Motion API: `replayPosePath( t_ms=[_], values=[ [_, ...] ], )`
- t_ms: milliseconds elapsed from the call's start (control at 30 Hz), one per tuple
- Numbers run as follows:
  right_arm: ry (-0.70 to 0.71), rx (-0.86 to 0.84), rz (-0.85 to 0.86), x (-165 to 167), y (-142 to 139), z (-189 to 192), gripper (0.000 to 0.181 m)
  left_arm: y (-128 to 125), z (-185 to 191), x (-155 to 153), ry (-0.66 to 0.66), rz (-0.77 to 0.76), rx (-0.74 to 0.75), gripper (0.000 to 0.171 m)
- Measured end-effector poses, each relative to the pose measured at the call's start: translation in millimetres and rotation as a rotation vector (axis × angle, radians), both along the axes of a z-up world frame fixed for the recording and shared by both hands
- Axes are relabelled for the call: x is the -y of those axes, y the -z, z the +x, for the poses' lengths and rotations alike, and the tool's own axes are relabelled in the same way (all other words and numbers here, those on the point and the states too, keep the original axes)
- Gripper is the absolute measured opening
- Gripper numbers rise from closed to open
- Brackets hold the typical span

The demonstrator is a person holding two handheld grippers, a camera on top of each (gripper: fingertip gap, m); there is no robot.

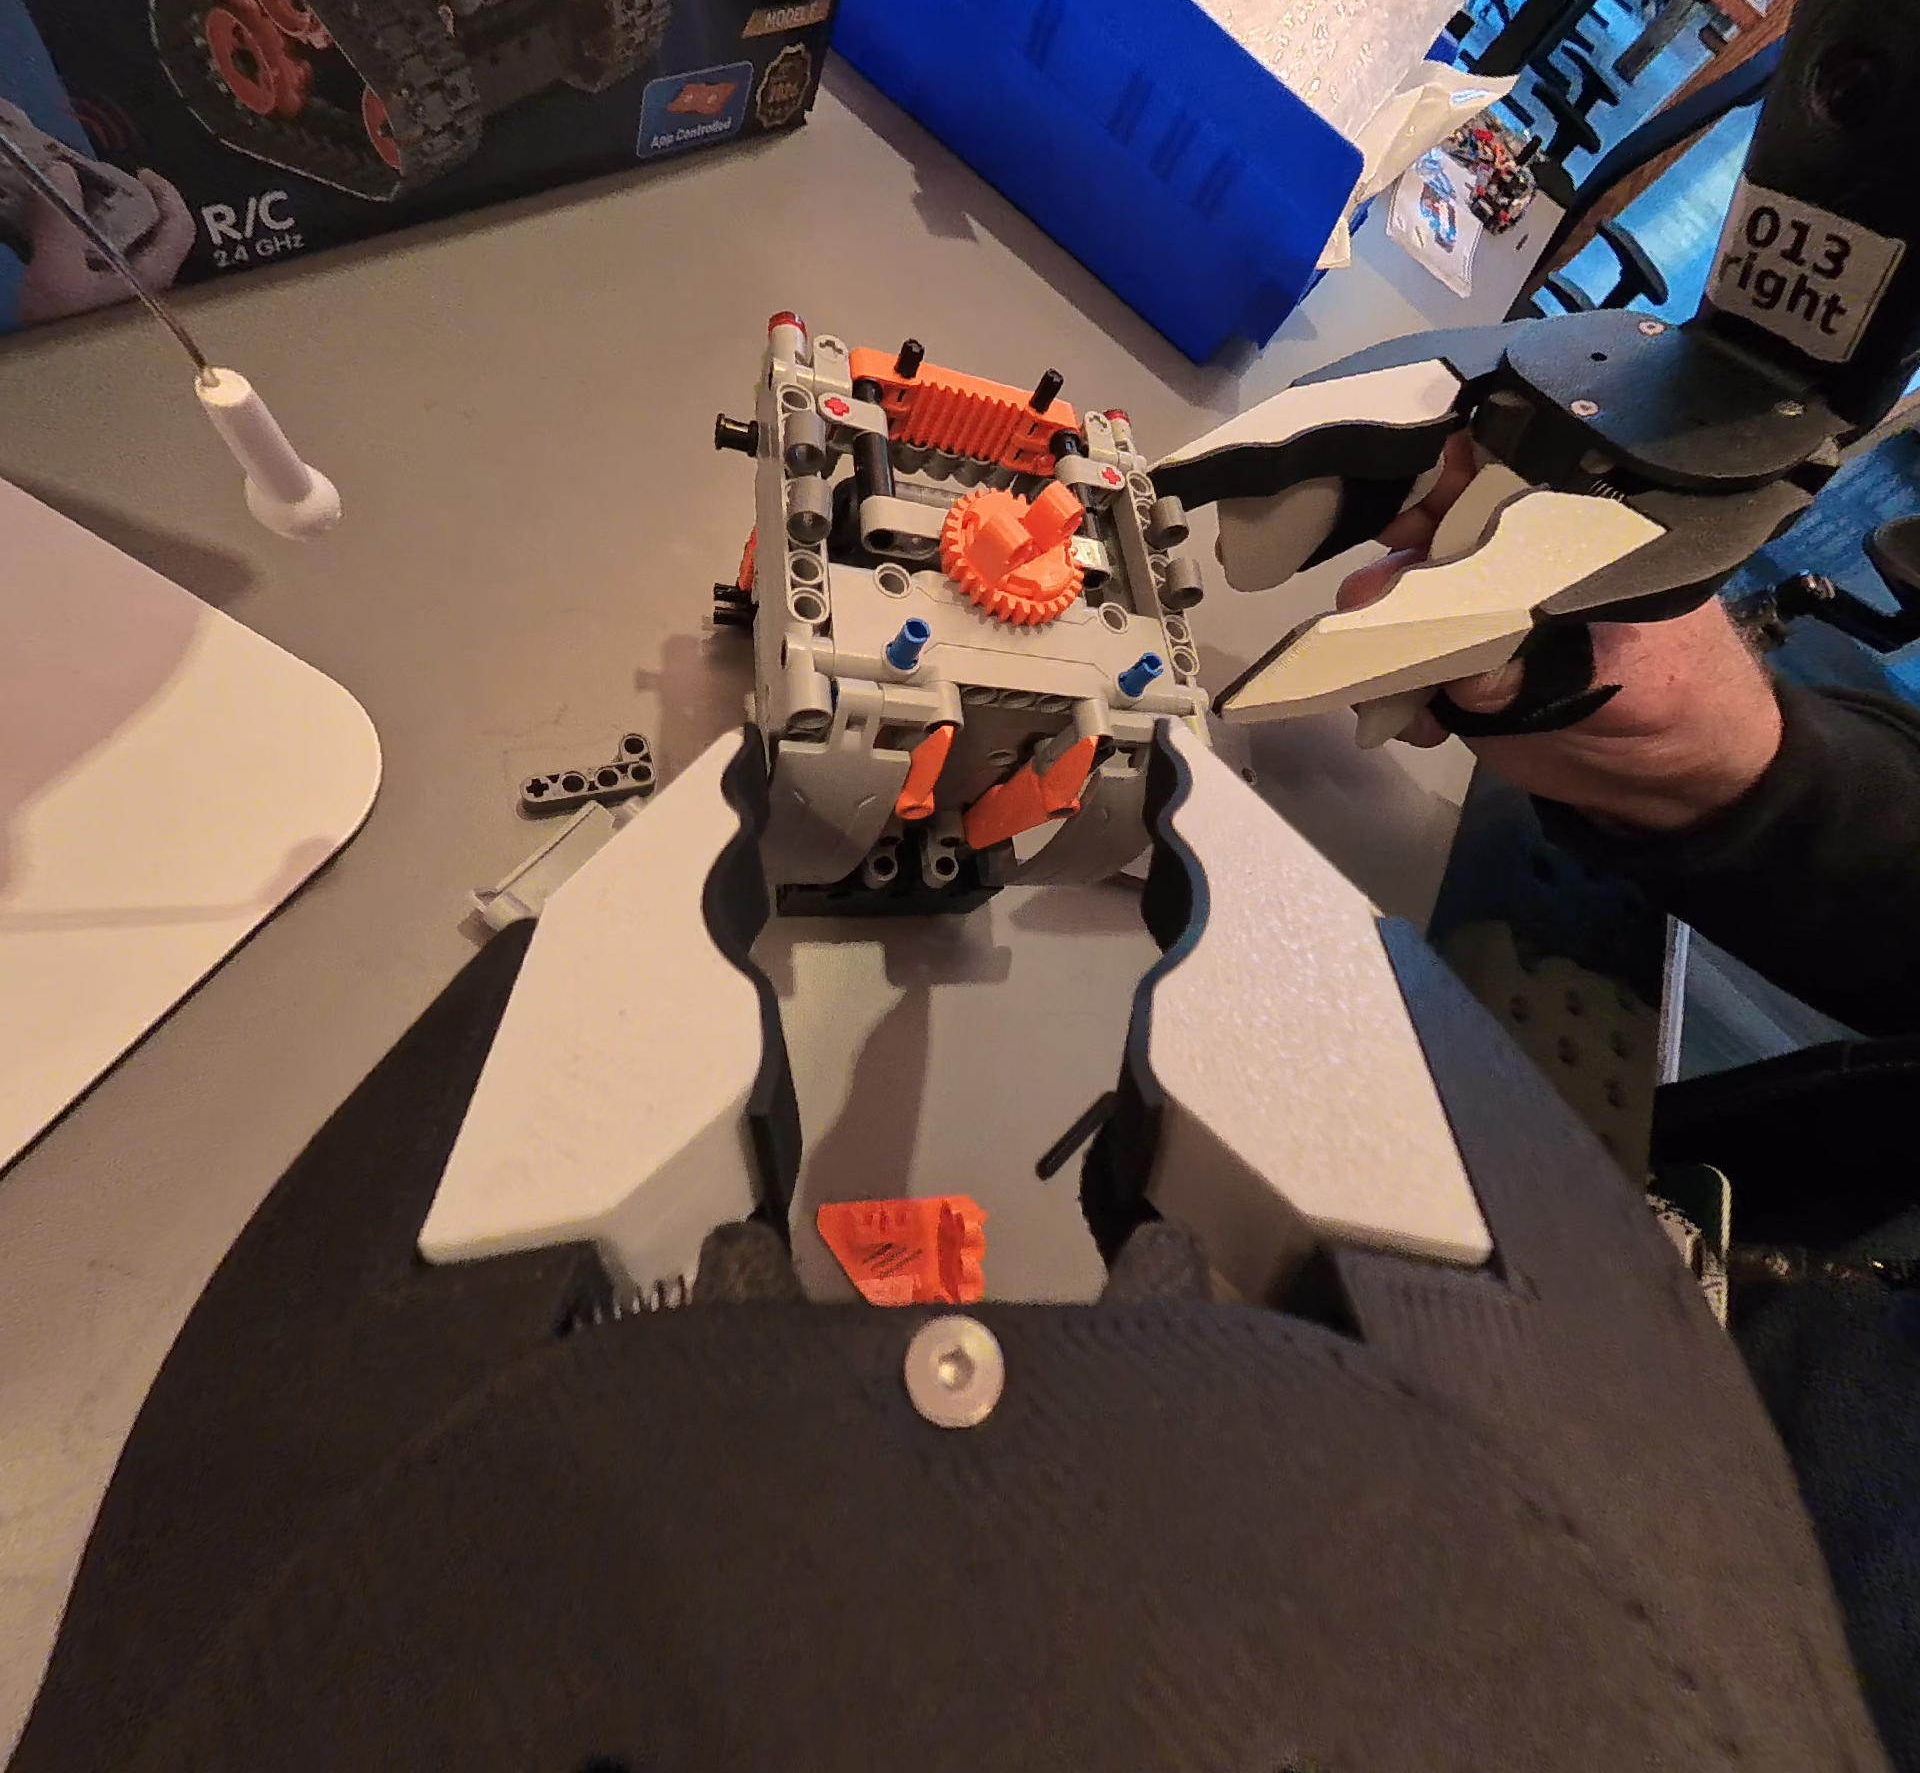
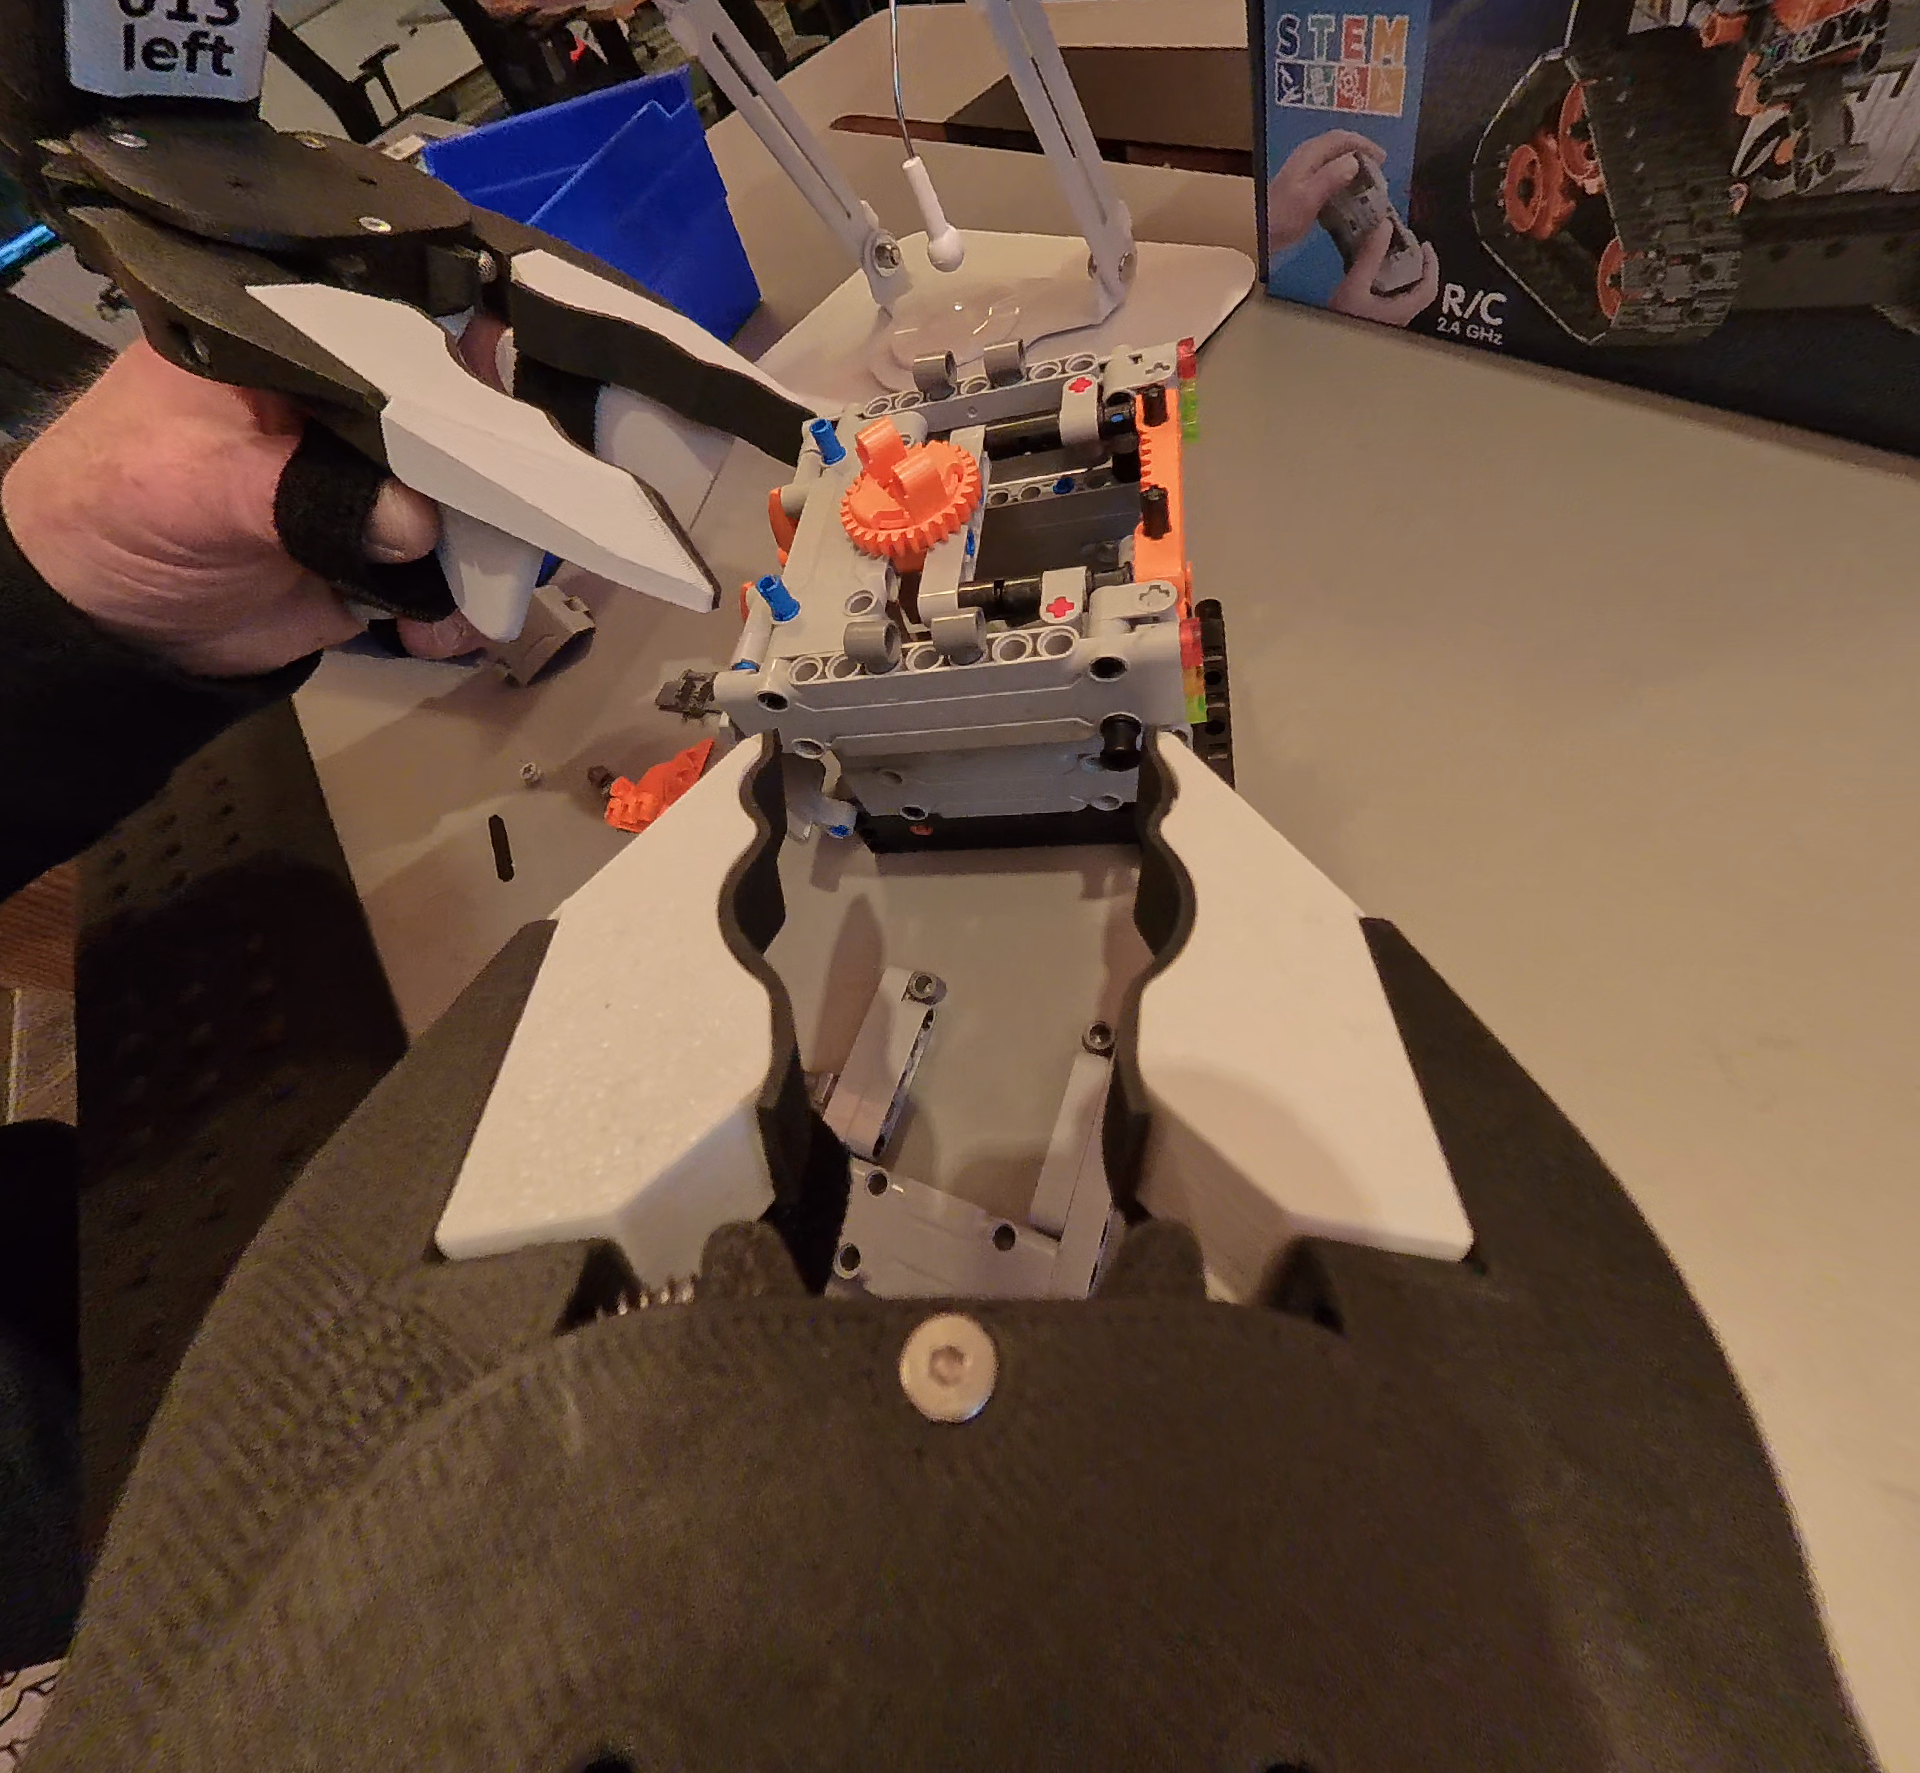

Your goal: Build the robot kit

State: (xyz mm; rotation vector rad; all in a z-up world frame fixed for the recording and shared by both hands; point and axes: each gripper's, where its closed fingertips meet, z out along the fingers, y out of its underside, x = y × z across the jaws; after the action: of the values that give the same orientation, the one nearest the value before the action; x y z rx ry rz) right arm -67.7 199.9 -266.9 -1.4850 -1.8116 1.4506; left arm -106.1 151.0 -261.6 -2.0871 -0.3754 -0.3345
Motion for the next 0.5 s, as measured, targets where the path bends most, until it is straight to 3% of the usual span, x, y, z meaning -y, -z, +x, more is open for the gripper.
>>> replayPosePath(
  t_ms=[167,267,367,500],
  values=[
    [-0.013,0.018,0.027,-12,-1,11,0.066,-8,0,16,-0.014,-0.027,-0.038,0.070],
    [-0.080,0.075,0.042,-19,7,29,0.055,-17,1,33,-0.032,-0.031,-0.052,0.067],
    [-0.225,0.174,0.075,-4,23,56,0.048,-18,6,43,-0.034,-0.050,-0.047,0.066],
    [-0.321,0.216,0.272,18,53,76,0.057,-9,17,49,-0.023,-0.088,-0.064,0.064]
  ],
)
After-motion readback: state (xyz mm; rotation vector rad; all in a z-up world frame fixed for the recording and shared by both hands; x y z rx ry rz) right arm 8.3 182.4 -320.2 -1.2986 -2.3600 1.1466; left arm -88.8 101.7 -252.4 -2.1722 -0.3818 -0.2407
